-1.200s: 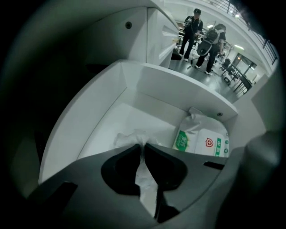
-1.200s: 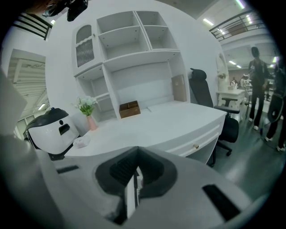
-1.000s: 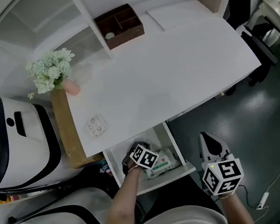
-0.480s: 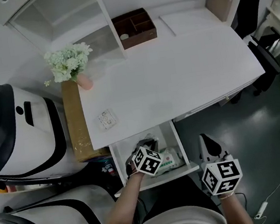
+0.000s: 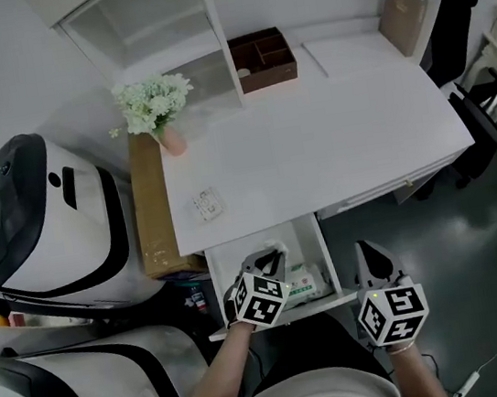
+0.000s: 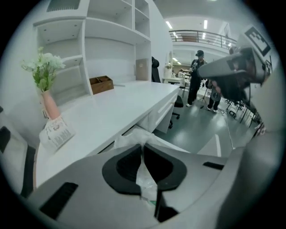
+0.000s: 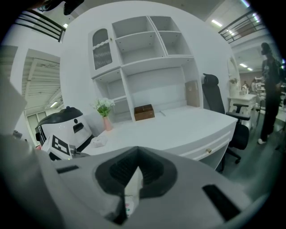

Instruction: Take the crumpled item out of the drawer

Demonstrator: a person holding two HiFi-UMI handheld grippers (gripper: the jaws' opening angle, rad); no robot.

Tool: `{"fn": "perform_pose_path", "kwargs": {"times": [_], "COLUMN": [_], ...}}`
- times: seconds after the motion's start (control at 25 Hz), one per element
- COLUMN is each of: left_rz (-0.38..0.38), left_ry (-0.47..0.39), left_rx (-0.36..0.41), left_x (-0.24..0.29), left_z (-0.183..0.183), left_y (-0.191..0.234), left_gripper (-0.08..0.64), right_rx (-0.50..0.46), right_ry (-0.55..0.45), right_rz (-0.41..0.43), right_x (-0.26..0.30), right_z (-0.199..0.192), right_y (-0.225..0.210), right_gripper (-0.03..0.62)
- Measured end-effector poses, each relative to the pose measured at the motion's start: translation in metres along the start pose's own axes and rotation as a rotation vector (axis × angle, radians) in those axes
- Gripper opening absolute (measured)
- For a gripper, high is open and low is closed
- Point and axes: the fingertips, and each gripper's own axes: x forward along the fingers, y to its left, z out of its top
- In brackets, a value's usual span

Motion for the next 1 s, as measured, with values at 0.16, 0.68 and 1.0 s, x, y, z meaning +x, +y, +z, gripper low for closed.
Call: {"fn": "perform_pose_path", "kwargs": {"times": [0.16, 0.68, 1.0], "left_rz": [0.032, 0.132, 0.176], "left_ry": [-0.070, -0.258, -0.329], "left_rx": [-0.047, -0.155, -0.246], "left_x": [-0.024, -0.097, -0.129], "left_z": [0.011, 0.037, 0.030], "left_y": [0.001, 0.010, 0.022], "left_gripper": [0.017, 0.017, 0.017], "right_rx": [-0.011, -0.050, -0.075], "right_ry": [-0.010, -0.047, -0.053], "right_rz": [0.009, 0.050, 0.078], "right_x": [-0.005, -0.020, -0.025], "right_z": [0.000, 0.007, 0.008], "right_y": [0.006, 0.029, 0.046], "right_gripper": [0.002, 0.002, 0.002]}}
